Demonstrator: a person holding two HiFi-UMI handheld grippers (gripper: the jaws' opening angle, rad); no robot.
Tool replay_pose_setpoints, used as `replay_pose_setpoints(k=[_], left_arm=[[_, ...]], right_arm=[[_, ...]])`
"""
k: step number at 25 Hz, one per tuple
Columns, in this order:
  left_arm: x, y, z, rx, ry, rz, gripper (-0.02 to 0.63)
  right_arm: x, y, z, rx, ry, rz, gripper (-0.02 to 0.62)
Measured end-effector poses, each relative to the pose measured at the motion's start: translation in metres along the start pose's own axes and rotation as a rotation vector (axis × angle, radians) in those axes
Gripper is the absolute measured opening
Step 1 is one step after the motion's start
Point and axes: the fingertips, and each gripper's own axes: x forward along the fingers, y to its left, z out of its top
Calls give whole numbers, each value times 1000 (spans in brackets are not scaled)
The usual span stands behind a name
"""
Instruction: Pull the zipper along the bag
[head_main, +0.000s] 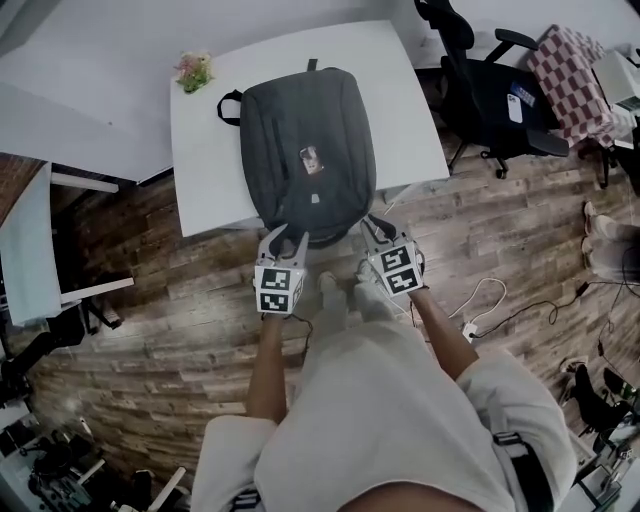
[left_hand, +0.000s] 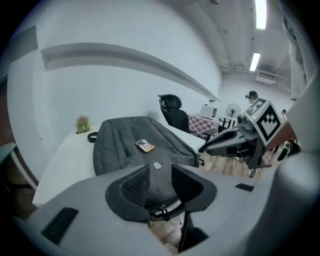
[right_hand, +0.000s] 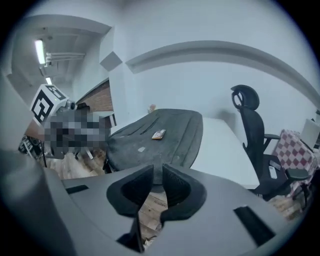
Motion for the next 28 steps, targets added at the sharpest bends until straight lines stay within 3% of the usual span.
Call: replay_pose_setpoints(k=[5,13,28], left_arm=[[-13,13,38,-66,-115,69,111],[-32,31,87,-26,-215,146,36],[-55,71,154,30,-336,225,26]], right_arm=[[-21,-33,35,63,-91,-80,52],[-43,-69,94,57,-229,-153,14],[-55,-82,170,-17,-360,-179,14]])
